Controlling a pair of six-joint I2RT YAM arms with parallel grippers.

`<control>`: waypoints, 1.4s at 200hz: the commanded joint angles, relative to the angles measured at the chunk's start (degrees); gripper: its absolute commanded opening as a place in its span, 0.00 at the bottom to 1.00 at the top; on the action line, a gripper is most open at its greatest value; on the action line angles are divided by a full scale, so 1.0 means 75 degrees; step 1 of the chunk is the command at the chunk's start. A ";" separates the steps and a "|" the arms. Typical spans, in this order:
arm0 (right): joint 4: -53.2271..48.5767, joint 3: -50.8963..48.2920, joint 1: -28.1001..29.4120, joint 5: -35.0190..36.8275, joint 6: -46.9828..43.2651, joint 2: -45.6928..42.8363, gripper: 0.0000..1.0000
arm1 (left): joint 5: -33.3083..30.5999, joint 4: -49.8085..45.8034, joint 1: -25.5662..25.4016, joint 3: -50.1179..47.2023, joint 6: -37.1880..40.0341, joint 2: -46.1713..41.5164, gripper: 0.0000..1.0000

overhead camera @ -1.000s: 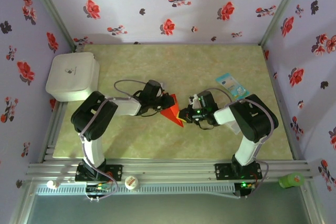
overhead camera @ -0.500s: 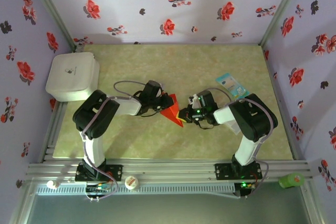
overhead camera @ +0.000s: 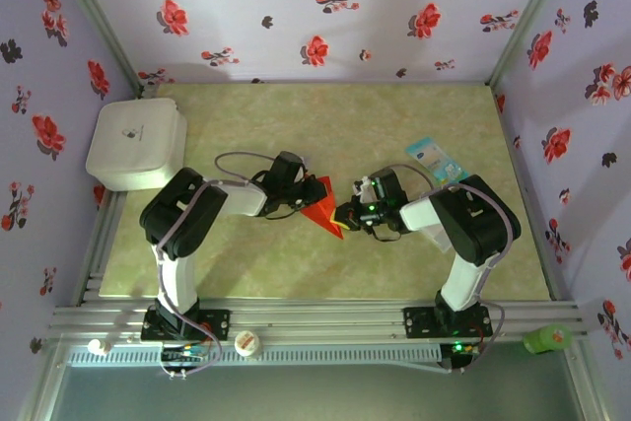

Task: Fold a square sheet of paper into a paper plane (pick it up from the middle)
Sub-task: Fourth fold the wing at the center of the table.

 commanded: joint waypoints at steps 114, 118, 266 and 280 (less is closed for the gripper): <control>-0.0628 0.0009 0.0071 -0.0009 0.0035 0.0377 0.00 | -0.0052 -0.0521 0.0085 0.0316 0.0082 0.0402 0.11; -0.0625 0.0004 0.0071 -0.0003 0.0040 0.0371 0.00 | -0.0052 -0.0554 0.0082 0.0329 0.0095 0.0423 0.11; -0.1480 -0.0268 0.0194 -0.0028 -0.0338 -0.0578 0.14 | -0.0055 -0.1032 0.0084 0.0353 0.0316 0.0602 0.10; -0.1615 -0.0311 0.0206 0.0022 -0.0420 -0.0610 0.12 | -0.0055 -0.1031 0.0086 0.0341 0.0318 0.0592 0.10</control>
